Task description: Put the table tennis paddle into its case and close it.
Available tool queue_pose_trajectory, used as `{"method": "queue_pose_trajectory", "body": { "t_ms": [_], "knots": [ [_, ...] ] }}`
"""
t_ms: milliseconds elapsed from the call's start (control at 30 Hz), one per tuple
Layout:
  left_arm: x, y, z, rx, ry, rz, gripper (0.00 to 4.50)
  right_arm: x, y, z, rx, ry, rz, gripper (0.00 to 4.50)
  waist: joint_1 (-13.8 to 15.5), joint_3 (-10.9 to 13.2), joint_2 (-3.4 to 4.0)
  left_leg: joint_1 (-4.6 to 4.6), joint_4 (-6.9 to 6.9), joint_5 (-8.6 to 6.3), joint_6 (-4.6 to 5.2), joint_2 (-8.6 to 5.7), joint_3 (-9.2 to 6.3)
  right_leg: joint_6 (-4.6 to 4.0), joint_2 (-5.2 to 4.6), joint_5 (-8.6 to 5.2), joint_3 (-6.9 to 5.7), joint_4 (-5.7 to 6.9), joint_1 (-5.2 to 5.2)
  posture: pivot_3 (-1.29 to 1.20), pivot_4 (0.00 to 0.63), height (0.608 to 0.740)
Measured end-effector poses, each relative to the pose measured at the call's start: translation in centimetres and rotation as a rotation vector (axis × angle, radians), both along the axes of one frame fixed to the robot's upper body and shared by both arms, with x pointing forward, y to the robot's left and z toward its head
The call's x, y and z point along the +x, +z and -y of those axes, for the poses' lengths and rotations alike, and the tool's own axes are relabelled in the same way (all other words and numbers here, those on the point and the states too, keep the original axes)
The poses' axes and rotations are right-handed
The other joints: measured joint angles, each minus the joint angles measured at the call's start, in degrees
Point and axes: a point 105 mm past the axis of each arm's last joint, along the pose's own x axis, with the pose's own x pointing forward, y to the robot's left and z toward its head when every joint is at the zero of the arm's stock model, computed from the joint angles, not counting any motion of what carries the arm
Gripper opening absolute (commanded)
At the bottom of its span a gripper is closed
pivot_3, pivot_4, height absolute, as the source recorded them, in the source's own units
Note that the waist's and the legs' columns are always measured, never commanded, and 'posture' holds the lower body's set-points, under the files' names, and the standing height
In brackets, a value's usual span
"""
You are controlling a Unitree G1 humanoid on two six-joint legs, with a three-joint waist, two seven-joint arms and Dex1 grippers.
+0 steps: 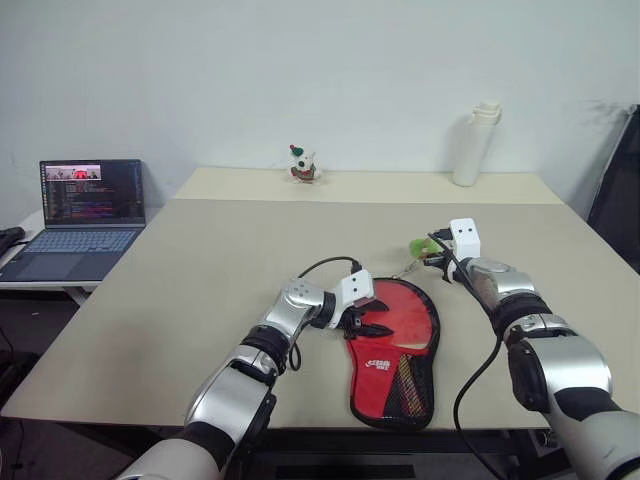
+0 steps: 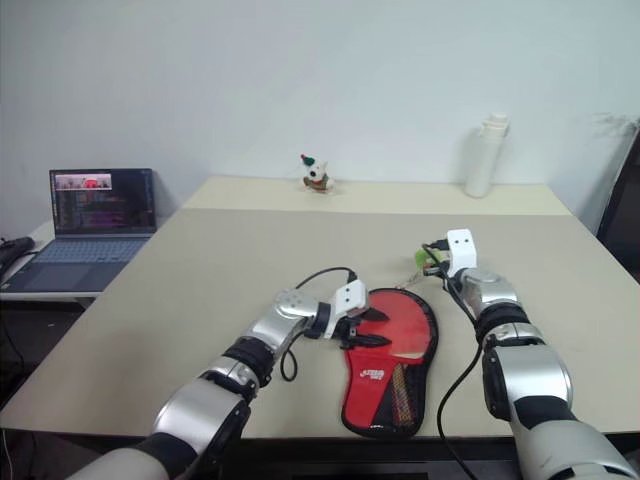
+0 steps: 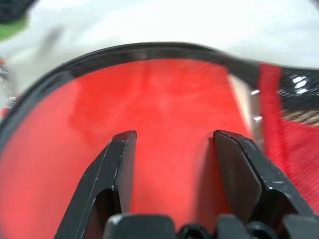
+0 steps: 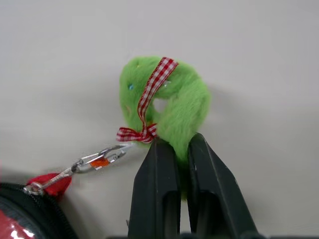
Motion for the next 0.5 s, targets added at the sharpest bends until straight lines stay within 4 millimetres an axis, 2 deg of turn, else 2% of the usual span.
{"method": "queue_pose_trajectory", "body": {
  "t_ms": [267,333,433,500],
  "knots": [
    [-0.3,-0.3,0.4,-0.012,-0.002,-0.052,2.68,-2.9,0.1,1.7,0.000,0.010,-0.002,0.03,0.4,-0.1,0.15,-0.01,0.04,0.00,0.00,0.00,-0.11,0.05,0.00,-0.03,-0.01,0.03,0.00,0.00,0.150,0.740],
    [-0.3,-0.4,0.6,-0.014,0.000,-0.056,2.68,-4.4,0.3,2.6,-0.021,0.015,-0.008,0.03,0.7,-0.1,0.19,-0.03,0.04,0.00,0.00,-0.02,-0.10,0.10,0.00,-0.06,-0.02,-0.01,0.00,0.00,0.150,0.740],
    [-0.3,-0.5,1.1,-0.022,0.006,-0.061,2.68,-8.3,-0.2,5.9,-0.081,-0.013,-0.064,0.03,1.4,-0.2,0.23,-0.08,0.03,-0.02,0.03,-0.02,-0.08,0.28,-0.01,-0.17,-0.04,-0.08,0.00,0.00,0.150,0.740],
    [-0.3,-0.5,1.1,-0.022,0.010,-0.065,2.68,-10.7,-0.5,7.2,-0.093,-0.019,-0.108,0.03,1.6,-0.3,0.36,-0.06,0.03,-0.03,0.04,-0.03,-0.08,0.30,-0.01,-0.18,-0.02,-0.08,0.00,0.00,0.150,0.740]
  ]
}}
